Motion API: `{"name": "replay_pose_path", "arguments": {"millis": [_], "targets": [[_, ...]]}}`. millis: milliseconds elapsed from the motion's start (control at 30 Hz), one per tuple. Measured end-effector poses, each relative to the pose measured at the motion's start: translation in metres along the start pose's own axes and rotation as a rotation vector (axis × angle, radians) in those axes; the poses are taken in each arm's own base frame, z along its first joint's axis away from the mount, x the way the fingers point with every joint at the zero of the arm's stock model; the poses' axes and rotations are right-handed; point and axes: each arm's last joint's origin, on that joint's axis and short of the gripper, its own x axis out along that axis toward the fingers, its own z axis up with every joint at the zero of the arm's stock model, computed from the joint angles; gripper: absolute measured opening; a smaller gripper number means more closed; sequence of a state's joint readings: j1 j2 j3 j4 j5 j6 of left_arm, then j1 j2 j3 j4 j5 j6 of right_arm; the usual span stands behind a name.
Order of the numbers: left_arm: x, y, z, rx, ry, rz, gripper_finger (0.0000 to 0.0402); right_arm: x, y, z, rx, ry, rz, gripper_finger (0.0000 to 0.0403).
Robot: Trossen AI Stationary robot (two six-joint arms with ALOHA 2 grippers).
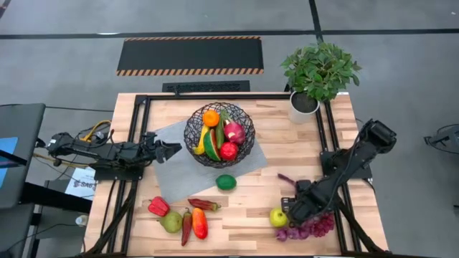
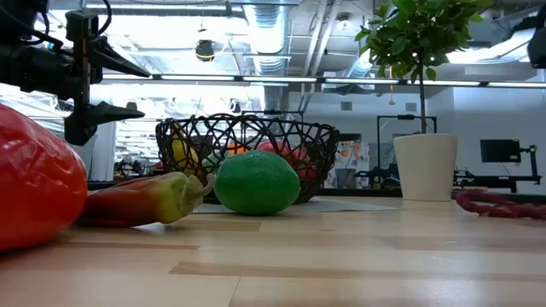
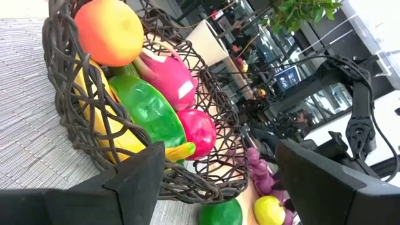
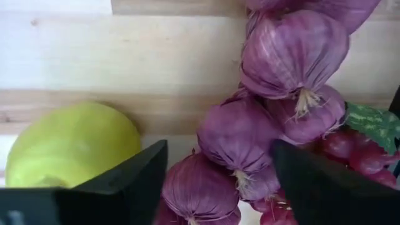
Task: Build produce basket
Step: Put the onions into the wire basket
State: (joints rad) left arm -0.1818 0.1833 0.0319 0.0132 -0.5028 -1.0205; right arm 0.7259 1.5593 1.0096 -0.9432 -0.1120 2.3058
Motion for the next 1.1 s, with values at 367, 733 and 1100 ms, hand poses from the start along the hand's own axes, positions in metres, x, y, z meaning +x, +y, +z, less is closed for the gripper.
{"name": "replay_pose_path", "arguments": {"millis": [367,733,1100], "targets": [[0.0,0.0,0.0,0.015,0.01,-0.006,0.0289,-0.004,0.019,0.015,0.075,0.053,0.039,0.0055],[0.0,0.0,0.0,0.042,0.001,0.0,0.0289,-0.01,0.038,0.028,0.145,0.092,0.114,0.0006],[0.0,0.0,0.0,0.048,0.001,0.0,0.0289,-0.042,0.063,0.033,0.187,0.093,0.261,0.0004]]}}
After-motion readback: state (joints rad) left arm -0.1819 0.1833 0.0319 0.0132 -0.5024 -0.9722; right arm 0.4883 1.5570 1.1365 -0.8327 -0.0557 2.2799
